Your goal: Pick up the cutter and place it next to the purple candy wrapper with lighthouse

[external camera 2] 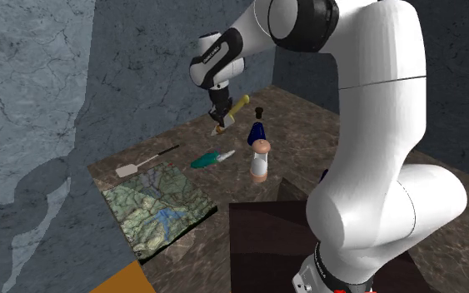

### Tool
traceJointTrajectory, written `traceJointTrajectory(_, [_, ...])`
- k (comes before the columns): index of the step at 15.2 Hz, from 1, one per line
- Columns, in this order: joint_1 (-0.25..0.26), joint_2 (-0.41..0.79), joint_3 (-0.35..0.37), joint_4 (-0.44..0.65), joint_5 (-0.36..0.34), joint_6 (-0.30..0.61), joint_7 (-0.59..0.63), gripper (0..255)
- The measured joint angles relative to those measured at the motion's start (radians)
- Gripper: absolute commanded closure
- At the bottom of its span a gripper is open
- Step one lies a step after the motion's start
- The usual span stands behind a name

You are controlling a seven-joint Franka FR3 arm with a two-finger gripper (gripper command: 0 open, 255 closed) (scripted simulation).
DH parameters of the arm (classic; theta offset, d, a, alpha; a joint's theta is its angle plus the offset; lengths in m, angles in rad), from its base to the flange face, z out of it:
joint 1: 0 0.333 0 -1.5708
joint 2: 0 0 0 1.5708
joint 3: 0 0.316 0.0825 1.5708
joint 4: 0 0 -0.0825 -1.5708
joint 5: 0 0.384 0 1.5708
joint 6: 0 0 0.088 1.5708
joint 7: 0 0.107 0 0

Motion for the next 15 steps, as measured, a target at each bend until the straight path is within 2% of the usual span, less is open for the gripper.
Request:
traceJointTrajectory(9, [-0.158,-0.215,-0.023,-0.341,0.026,0.152,-0.147,255])
traceJointTrajectory(15, [-0.255,-0.316,-0.057,-0.493,0.043,0.224,-0.273,255])
